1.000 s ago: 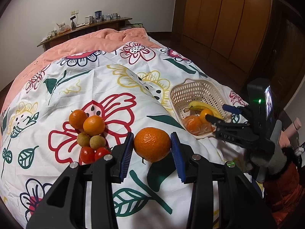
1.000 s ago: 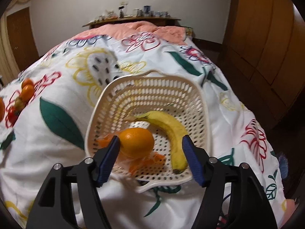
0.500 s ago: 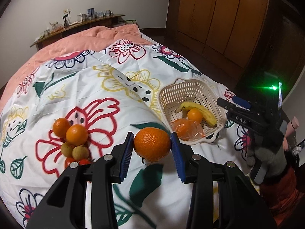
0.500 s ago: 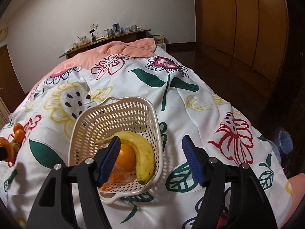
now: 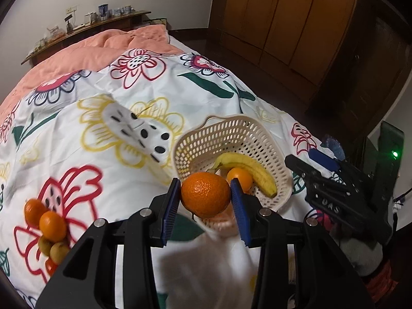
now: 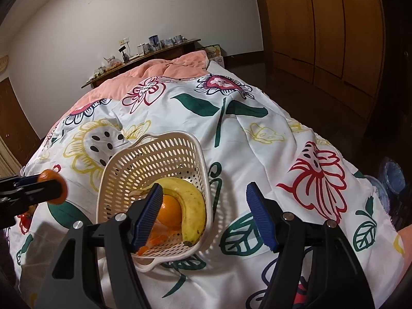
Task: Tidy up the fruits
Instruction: 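Lower the tangerine into the white basket and open the left tool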
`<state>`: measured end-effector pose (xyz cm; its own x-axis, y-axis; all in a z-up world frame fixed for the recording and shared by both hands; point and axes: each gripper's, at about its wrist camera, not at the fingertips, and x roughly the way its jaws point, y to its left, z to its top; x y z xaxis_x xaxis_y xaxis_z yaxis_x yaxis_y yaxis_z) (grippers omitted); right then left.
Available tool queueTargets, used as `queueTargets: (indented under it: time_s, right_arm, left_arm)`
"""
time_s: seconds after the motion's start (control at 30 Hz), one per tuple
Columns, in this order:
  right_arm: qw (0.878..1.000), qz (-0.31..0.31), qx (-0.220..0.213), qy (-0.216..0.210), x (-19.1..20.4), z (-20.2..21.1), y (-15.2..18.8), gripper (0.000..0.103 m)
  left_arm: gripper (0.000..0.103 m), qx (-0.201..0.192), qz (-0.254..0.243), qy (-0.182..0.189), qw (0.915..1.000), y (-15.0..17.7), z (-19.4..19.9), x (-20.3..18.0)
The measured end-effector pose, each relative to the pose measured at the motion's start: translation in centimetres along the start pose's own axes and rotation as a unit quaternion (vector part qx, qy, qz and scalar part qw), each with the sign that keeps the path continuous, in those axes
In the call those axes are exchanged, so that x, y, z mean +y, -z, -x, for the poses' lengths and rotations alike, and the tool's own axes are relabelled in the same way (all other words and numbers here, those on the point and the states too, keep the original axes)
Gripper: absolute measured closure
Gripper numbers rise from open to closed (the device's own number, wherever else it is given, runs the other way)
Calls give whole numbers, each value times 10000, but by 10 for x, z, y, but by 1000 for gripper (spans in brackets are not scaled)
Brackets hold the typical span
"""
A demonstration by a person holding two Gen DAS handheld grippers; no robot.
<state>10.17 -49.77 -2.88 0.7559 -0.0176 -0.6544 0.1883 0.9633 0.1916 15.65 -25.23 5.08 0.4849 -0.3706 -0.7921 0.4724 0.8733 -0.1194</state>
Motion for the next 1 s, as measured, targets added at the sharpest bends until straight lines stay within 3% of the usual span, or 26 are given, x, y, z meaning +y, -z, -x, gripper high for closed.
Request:
queueTargets:
  time_s: [0.03,0.13,0.33,0.5,0.6,0.73,1.0]
  right_arm:
    - [10000,-17,7,-10,-1,0,0,36]
    - [10000,-49,20,-33,-3,0,1,36]
    - [9998,-137,32,-101,-6,2,1,36]
    - [9999,-94,60,-121,-1,1,2,36]
    - [9999,-21,79,-124,5,1,4,36]
    - [9999,70,86,-102,11,2,5,36]
    - [9998,193,50,-44,21,5,6,35]
  left_arm:
    - [61,8,4,-9,10000,-3,-3,-2]
    - [38,-65,127,-22,9999,-8,-6,-1]
    - [36,-174,234,-182,9994,-8,1,8]
    - [32,-303,130,-630,9975,-2,7,14]
    - [31,-304,134,-671,9972,1,10,16]
    - [21,-325,110,-786,9963,7,15,18]
    - [19,-413,28,-1012,9940,14,26,18]
